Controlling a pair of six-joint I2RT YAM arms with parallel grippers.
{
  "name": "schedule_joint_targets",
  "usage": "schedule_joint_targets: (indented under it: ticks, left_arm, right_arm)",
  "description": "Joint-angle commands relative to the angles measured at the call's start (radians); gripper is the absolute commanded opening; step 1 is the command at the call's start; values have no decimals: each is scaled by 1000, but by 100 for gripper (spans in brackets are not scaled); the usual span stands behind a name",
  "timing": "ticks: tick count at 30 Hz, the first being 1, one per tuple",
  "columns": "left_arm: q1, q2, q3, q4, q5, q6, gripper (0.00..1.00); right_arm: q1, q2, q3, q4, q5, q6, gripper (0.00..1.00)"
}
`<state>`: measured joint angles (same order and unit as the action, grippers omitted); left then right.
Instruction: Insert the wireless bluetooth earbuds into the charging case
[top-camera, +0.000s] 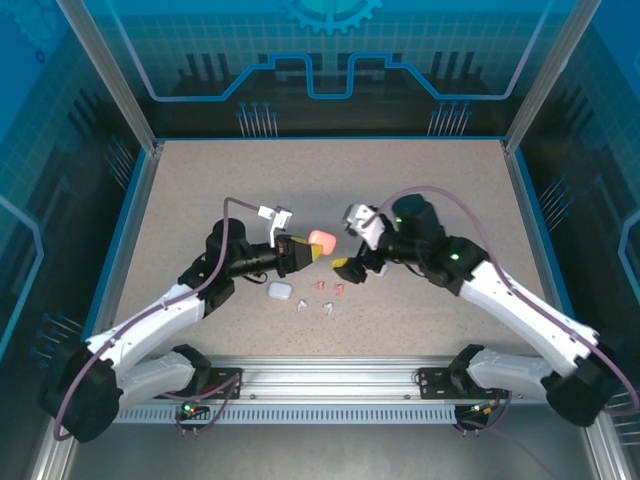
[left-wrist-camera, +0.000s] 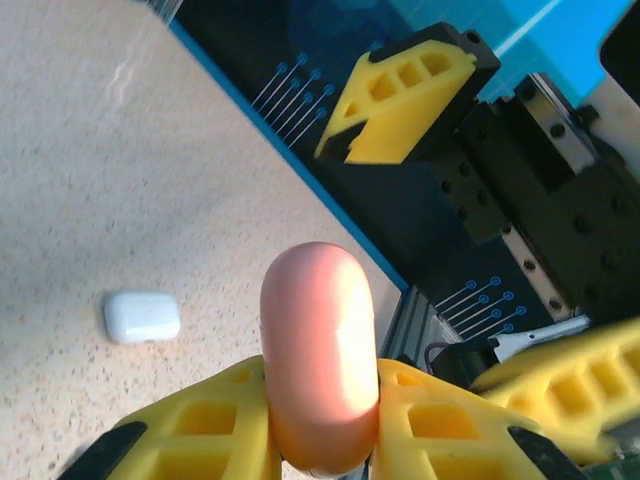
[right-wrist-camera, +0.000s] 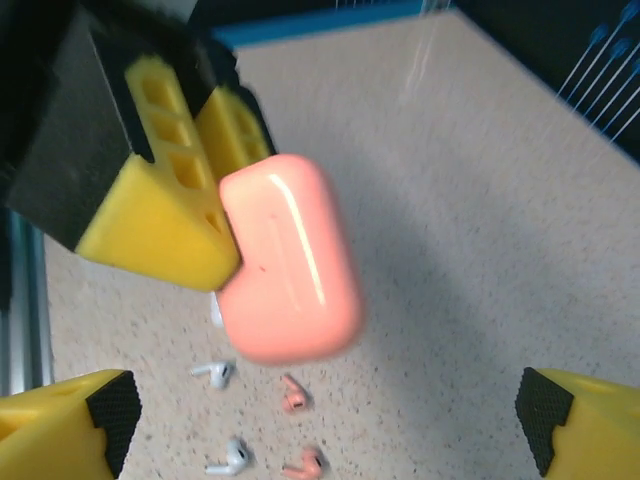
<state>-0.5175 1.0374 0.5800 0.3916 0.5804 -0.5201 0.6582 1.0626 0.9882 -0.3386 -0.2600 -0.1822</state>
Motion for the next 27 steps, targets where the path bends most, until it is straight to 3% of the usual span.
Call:
schedule_joint_targets:
  ticks: [1,5,9,27]
  left_arm:
    - [-11,-58,-55,223,7,62,11]
    - [-52,-115,-126,385,3,152,8]
    - [-95,-157,-162,441,2,240,2]
    - [-115,-169,-188,498,-17,275,0]
  right_arm:
    - [-54,-106,-55,112,-171,154,100]
    - [-78,-179,-97,202,-191,281,100]
    - [-77,-204,-153,330,-243,370,100]
    - [36,-59,-39,297,-236,245,95]
